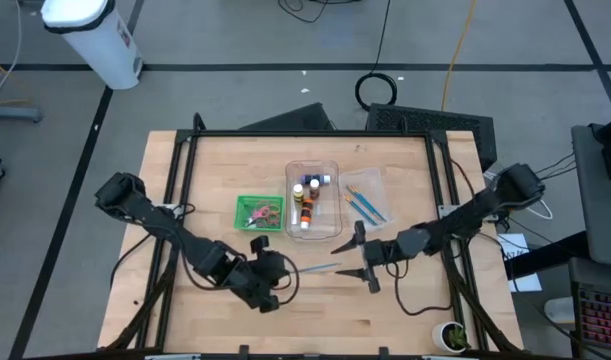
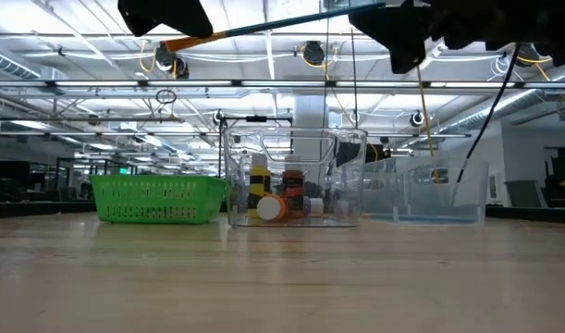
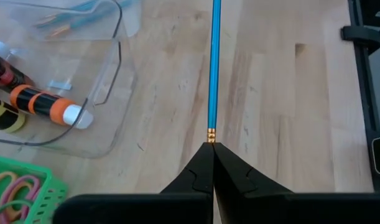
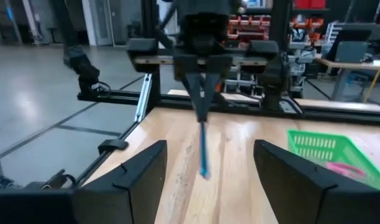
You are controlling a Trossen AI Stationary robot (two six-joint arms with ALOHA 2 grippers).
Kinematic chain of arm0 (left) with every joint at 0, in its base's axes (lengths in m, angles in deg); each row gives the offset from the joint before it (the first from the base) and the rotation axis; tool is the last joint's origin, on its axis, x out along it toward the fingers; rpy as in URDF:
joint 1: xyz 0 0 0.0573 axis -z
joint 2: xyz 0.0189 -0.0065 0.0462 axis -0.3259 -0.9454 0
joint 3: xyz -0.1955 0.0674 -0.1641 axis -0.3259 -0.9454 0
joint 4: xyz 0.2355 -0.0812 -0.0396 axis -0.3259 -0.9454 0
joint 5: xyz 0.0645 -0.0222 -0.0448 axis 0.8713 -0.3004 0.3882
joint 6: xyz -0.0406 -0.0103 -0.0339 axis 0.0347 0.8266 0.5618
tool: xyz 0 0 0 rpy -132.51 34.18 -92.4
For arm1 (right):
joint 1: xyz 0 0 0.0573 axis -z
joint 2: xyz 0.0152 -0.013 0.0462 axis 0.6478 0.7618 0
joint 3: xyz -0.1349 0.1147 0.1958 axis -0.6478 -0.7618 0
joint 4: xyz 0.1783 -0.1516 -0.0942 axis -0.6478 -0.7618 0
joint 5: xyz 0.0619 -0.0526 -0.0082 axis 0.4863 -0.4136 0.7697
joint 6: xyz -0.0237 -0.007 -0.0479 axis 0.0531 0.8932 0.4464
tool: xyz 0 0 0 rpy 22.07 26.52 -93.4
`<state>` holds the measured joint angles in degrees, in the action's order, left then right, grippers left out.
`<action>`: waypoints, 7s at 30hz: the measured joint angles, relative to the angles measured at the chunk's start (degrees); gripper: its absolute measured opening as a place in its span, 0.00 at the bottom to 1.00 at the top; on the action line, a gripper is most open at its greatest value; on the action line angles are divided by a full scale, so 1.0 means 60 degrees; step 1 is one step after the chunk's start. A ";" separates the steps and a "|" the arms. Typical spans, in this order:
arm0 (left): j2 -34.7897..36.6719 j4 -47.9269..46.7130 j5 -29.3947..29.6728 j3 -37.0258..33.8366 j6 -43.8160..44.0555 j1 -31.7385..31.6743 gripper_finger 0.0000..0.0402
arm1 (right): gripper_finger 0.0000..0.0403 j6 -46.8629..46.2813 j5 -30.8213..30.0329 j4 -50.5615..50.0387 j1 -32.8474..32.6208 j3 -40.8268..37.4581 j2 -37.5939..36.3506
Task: Pick & Place Paint Supplies
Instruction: Put the blue paint brush into the white bin, then return to Home Position
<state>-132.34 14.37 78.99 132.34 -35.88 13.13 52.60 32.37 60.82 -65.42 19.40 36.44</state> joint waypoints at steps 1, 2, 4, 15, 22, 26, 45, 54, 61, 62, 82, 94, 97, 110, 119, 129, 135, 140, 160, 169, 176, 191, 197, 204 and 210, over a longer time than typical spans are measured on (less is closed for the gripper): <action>0.0000 -0.0009 -0.0004 0.0000 0.0000 -0.0018 0.00 | 0.57 0.0083 0.0017 -0.0011 -0.0005 0.0074 0.0073; 0.0000 0.0004 -0.0003 0.0004 0.0003 -0.0032 0.00 | 0.56 0.0160 0.0023 -0.0028 -0.0007 0.0163 0.0156; 0.0000 0.0012 -0.0004 0.0007 0.0000 -0.0049 0.00 | 0.55 0.0211 0.0052 -0.0105 -0.0007 0.0361 0.0276; 0.0000 -0.0031 -0.0007 0.0007 0.0022 -0.0045 0.00 | 0.47 0.0327 -0.0035 -0.1679 -0.0004 0.1020 0.0331; 0.0004 -0.0031 -0.0007 0.0007 0.0022 -0.0042 0.00 | 0.36 0.0426 -0.0035 -0.1874 -0.0004 0.1020 0.0331; 0.0004 -0.0030 -0.0007 0.0011 0.0022 -0.0042 0.00 | 0.29 0.0469 -0.0032 -0.1878 -0.0004 0.1020 0.0331; 0.0004 -0.0052 -0.0015 0.0015 0.0025 -0.0042 0.00 | 0.01 0.0677 0.0012 -0.2381 0.0186 0.1017 0.0327; 0.0007 0.0267 0.0188 0.0018 -0.0333 -0.0043 0.03 | 0.01 0.0735 0.0270 -0.2791 0.0351 0.1012 0.0320; 0.0127 0.1058 0.1212 0.0035 -0.1708 -0.0011 0.20 | 0.00 0.0640 0.0223 -0.3056 0.0357 0.1009 0.0205; 0.0131 0.1052 0.1220 0.0040 -0.1781 -0.0028 0.22 | 0.00 0.0604 0.0143 -0.3246 0.0356 0.1006 0.0078; 0.2229 0.0813 0.3147 -0.0744 -0.2269 0.2309 0.33 | 0.00 -0.5287 -0.7474 -1.1190 -0.1472 0.0998 -0.3938; 0.2306 0.1803 0.3161 -0.2619 -0.0998 0.2009 0.33 | 0.00 -0.9371 -0.7496 -1.4978 -0.0632 0.0998 -0.4022; 0.2306 0.1813 0.3148 -0.2641 -0.1048 0.1850 0.33 | 0.01 -0.9323 -0.7489 -1.4901 -0.0225 0.0938 -0.4022; 0.2631 0.3453 0.1118 -0.2641 -0.3812 0.1232 0.33 | 0.28 -0.7983 -0.6224 -1.2516 0.1710 0.0124 -0.4022; 0.4439 0.3618 0.1228 -0.3535 -0.4971 0.0763 0.33 | 0.55 -0.4532 -0.5352 -1.0010 0.1657 0.0121 -0.4673; 0.9090 0.6493 0.1259 -0.8342 -0.5000 -0.0986 0.33 | 0.61 -0.1954 -0.2429 -0.9272 0.1654 0.0121 -0.6566; 1.1642 0.6744 0.1073 -0.9989 -0.4936 -0.1905 0.33 | 0.59 -0.1479 -0.2246 -1.0276 0.1735 0.0121 -0.7704; 1.3057 0.6148 0.0189 -1.0550 -0.4895 -0.2398 0.33 | 0.59 -0.1168 -0.2255 -1.1047 0.1880 0.0121 -0.8851; 1.4561 0.3799 -0.0531 -1.0688 -0.4651 -0.2909 0.33 | 0.60 -0.0566 -0.2271 -1.2681 0.1916 -0.1312 -1.3196; 1.4628 0.3520 -0.0702 -1.0688 -0.4650 -0.2909 0.33 | 0.59 -0.0612 -0.2495 -1.1747 0.1934 -0.2633 -1.3848; 1.4688 0.3256 -0.0597 -1.0688 -0.4442 -0.2916 0.33 | 0.60 -0.0585 -0.2475 -1.0588 0.1938 -0.3632 -1.3995; 1.4684 0.3222 -0.0890 -1.0688 -0.4415 -0.2916 0.33 | 0.59 0.0013 -0.1718 -0.8690 0.2415 -0.5085 -1.3831; 1.4684 0.3256 -0.1362 -1.0688 -0.4439 -0.2916 0.33 | 0.59 0.0721 -0.1702 -0.8756 0.2842 -0.5098 -1.3519; 1.4674 0.3256 -0.1382 -1.0688 -0.4472 -0.2916 0.33 | 0.59 0.1154 -0.1693 -0.8782 0.2867 -0.5107 -1.3110; 1.4651 0.3234 -0.1377 -1.0688 -0.4495 -0.2916 0.33 | 0.59 0.1391 -0.0987 -0.8860 0.2862 -0.5114 -1.3046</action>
<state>-44.43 33.78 70.72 68.21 -62.85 -4.37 60.94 26.44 7.66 -48.24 -11.29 -41.84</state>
